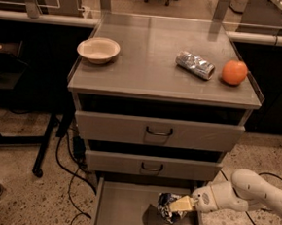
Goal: Place blue chip bag into bottom drawer
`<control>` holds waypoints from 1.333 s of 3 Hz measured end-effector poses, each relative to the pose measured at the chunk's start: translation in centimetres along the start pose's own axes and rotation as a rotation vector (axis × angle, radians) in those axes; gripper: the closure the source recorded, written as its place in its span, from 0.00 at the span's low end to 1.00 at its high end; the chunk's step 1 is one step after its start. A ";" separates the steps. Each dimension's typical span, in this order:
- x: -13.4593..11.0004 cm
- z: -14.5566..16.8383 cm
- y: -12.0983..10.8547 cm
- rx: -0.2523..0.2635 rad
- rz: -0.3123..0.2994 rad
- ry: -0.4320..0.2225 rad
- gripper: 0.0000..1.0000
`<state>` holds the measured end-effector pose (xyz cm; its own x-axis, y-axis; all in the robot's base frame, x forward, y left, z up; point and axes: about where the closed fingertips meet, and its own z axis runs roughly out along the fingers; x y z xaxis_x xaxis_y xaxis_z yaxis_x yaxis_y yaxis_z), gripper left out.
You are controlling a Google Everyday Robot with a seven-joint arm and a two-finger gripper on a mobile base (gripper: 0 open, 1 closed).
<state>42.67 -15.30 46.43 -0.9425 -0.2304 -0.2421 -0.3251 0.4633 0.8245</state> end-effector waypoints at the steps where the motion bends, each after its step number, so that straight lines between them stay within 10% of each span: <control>1: 0.8 3.2 -1.6 -0.056 0.021 0.010 1.00; 4: 1.2 8.3 -7.3 -0.158 0.101 -0.050 1.00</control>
Offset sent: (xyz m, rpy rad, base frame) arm 0.0187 0.0332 -0.1207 0.1928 0.1052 -0.0670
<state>43.24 -11.84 35.90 -0.9736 -0.1447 -0.1763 -0.2163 0.3407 0.9150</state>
